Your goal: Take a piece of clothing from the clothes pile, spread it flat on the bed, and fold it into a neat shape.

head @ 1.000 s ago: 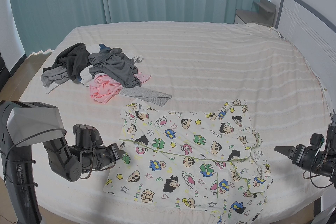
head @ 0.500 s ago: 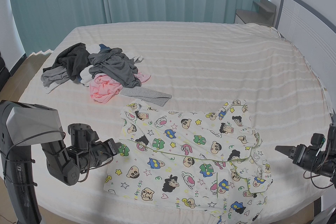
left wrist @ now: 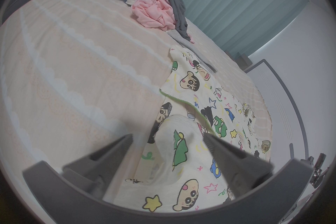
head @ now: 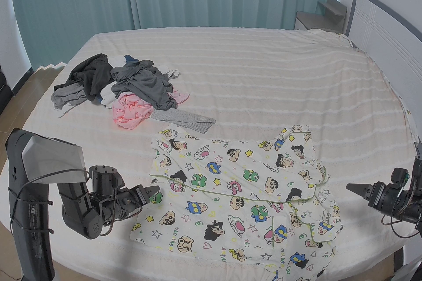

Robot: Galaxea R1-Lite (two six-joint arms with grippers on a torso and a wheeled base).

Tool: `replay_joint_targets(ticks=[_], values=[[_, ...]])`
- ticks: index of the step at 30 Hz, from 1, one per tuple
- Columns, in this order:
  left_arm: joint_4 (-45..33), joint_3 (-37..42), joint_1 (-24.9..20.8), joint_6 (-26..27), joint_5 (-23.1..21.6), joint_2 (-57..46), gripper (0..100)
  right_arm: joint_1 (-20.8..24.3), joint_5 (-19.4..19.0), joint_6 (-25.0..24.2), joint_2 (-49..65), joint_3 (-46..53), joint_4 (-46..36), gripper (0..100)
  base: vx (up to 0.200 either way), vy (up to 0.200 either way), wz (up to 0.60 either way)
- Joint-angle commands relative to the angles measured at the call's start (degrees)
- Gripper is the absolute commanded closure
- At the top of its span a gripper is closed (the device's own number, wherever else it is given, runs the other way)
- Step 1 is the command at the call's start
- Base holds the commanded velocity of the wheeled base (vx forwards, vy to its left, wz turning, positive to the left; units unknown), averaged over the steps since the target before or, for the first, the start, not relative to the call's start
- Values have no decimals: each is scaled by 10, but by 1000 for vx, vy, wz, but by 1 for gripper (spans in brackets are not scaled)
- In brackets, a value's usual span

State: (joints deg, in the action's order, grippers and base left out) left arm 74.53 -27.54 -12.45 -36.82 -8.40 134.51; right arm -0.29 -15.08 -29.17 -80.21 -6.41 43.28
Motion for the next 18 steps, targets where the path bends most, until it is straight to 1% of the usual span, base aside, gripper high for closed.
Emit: replay_joint_targets(ticks=[1,6,9,10,11,12,14,15,16,18], values=[[0,15,5,-3,1,-16,0,0,0,0,4,7,1,0,0,0,0],[0,69,9,-4,0,-78,0,0,0,0,4,16,2,0,0,0,0],[0,115,10,-5,-2,-128,0,0,-2,0,9,16,1,0,0,0,0],[0,115,10,-5,-2,-128,0,0,-2,0,9,16,1,0,0,0,0],[0,144,7,-14,-3,-160,0,1,-2,0,14,16,0,0,0,0,0],[0,155,4,-22,-3,-173,0,3,-3,0,15,16,0,0,0,0,0],[0,171,-1,-46,-1,-191,0,3,-3,0,15,17,0,0,0,0,0],[0,171,-1,-46,-1,-191,0,3,-3,0,15,17,0,0,0,0,0],[0,189,-5,-66,-1,-201,0,1,-3,0,14,19,0,0,-200,0,0],[0,203,-7,-70,-2,-199,0,1,-4,0,13,21,0,0,-200,0,0]])
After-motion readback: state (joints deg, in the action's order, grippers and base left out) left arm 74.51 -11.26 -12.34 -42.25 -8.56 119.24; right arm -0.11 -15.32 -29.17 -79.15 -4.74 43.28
